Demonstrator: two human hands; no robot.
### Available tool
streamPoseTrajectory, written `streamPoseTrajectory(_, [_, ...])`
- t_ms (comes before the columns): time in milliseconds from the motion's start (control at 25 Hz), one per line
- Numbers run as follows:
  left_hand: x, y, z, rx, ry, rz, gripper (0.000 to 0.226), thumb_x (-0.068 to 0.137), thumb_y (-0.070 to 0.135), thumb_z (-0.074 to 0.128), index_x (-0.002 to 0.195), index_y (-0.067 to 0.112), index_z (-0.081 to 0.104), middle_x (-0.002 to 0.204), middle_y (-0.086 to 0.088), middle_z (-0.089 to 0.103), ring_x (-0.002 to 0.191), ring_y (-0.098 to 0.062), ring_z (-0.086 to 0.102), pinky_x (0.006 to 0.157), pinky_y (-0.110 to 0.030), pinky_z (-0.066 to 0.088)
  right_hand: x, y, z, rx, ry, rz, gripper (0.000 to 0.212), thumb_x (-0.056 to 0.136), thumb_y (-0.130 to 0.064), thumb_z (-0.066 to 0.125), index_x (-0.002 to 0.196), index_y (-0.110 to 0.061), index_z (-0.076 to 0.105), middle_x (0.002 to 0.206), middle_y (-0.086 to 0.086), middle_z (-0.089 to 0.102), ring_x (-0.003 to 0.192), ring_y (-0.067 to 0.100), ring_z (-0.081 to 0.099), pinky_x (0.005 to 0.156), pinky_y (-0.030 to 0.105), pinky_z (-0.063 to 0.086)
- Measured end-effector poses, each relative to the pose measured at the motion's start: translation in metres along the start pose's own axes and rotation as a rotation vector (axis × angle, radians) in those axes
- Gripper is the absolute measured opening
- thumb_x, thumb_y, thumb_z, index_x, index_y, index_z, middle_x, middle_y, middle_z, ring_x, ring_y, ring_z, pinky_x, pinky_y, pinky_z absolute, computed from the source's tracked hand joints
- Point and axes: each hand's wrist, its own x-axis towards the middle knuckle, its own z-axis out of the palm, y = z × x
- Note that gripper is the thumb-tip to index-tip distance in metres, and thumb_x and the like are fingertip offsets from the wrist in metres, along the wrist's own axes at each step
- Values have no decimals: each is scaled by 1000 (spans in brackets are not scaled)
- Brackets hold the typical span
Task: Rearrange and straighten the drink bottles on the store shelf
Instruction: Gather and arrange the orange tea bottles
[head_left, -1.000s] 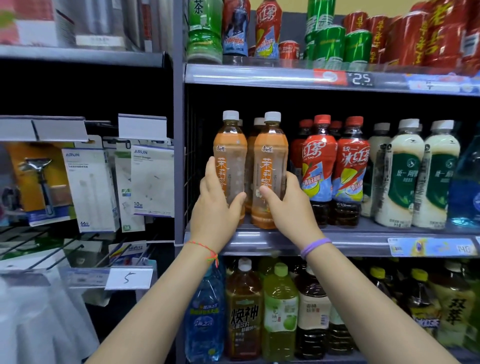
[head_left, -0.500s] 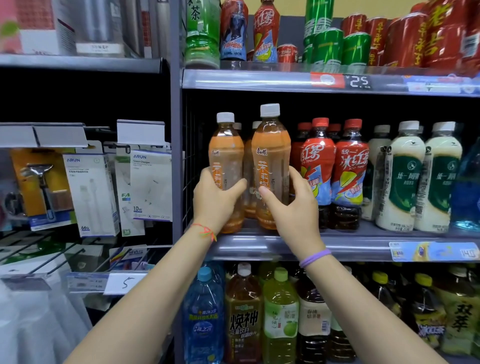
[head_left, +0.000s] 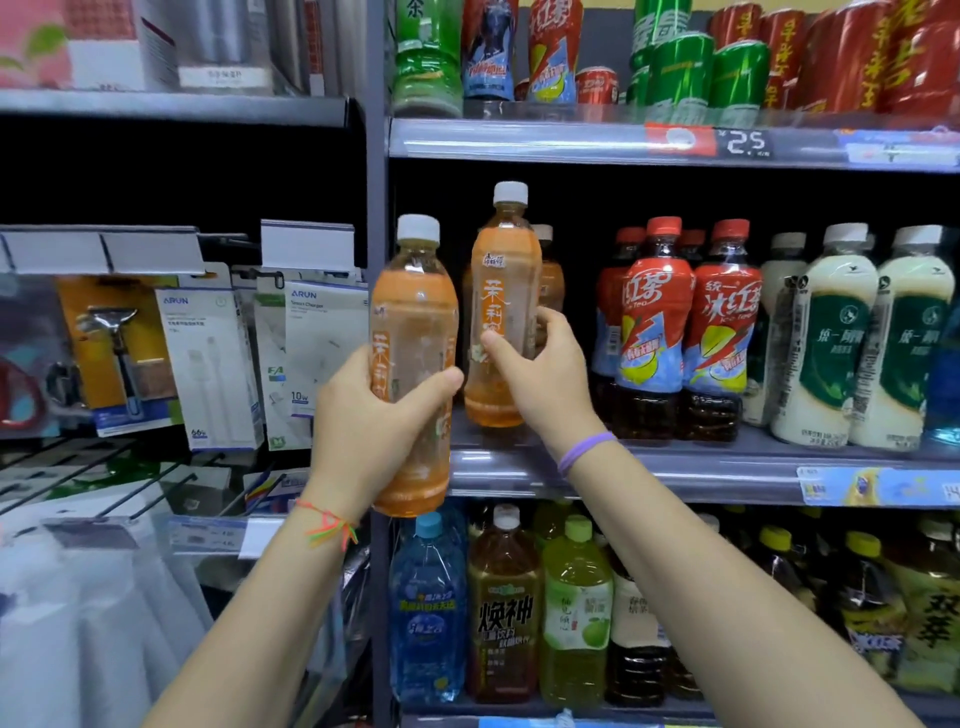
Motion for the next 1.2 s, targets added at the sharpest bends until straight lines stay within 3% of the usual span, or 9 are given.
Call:
streamPoseTrajectory(240, [-13, -13, -7, 97, 8, 9, 43, 64, 63, 73, 92, 31, 68, 83, 14, 73, 78, 3, 67, 73, -29, 56, 7, 3, 26, -127, -145, 66, 59, 83, -40, 75, 129, -19, 46, 112, -9, 59, 105, 12, 60, 90, 33, 53])
streamPoseTrajectory(400, [-17, -22, -8, 114, -13, 5, 45, 61, 69, 68, 90, 34, 68, 80, 18, 73, 76, 5, 66, 71, -29, 56, 12, 4, 18, -184, -237, 57, 64, 82, -49, 74, 133, -21, 47, 121, -7, 63, 108, 11, 61, 92, 36, 56])
streamPoseTrajectory(600, [-22, -26, -5, 97, -14, 1, 45, 61, 69, 69, 89, 33, 68, 79, 19, 72, 75, 4, 66, 71, -30, 56, 5, 2, 15, -181, -310, -18, 49, 91, -42, 66, 135, -24, 53, 123, -9, 63, 111, 8, 59, 94, 32, 53])
streamPoseTrajectory(680, [-20, -24, -3, 78, -7, -1, 43, 63, 67, 71, 88, 32, 68, 79, 17, 72, 74, 2, 67, 70, -31, 56, 3, 0, 22, -206, -332, -18, 35, 95, -39, 60, 127, -23, 61, 118, -3, 62, 101, 9, 58, 86, 25, 50])
streamPoseTrajectory(800, [-17, -21, 0, 57, 22, 8, 31, 69, 55, 80, 86, 31, 68, 77, 15, 72, 73, 1, 66, 69, -30, 55, 3, 0, 34, -309, -360, 17, 20, 100, -27, 52, 96, -17, 69, 95, 0, 59, 77, 10, 55, 63, 17, 41])
streamPoseTrajectory(920, [-16, -18, 1, 66, 24, 40, 25, 73, 48, 82, 85, 32, 68, 77, 13, 72, 74, 1, 66, 67, -25, 52, 7, -3, 38, -319, -376, 18, 31, 99, -16, 51, 72, -29, 57, 74, -10, 59, 65, 6, 55, 53, 14, 39])
streamPoseTrajectory(1080, [-11, -9, 5, 122, 28, 96, 24, 71, 49, 81, 75, 34, 62, 83, 7, 62, 76, -2, 60, 63, -18, 42, 20, -4, 44, -445, -343, -14, 36, 99, -16, 53, 64, -26, 51, 67, -9, 54, 62, 4, 49, 56, 17, 35])
streamPoseTrajectory(1200, [-10, -8, 12, 162, 32, 124, 31, 67, 59, 78, 73, 35, 60, 82, 6, 59, 76, -2, 58, 61, -16, 39, 21, 6, 43, -368, -436, 58, 19, 98, -20, 54, 83, -14, 63, 84, 4, 65, 78, 17, 61, 76, 31, 50])
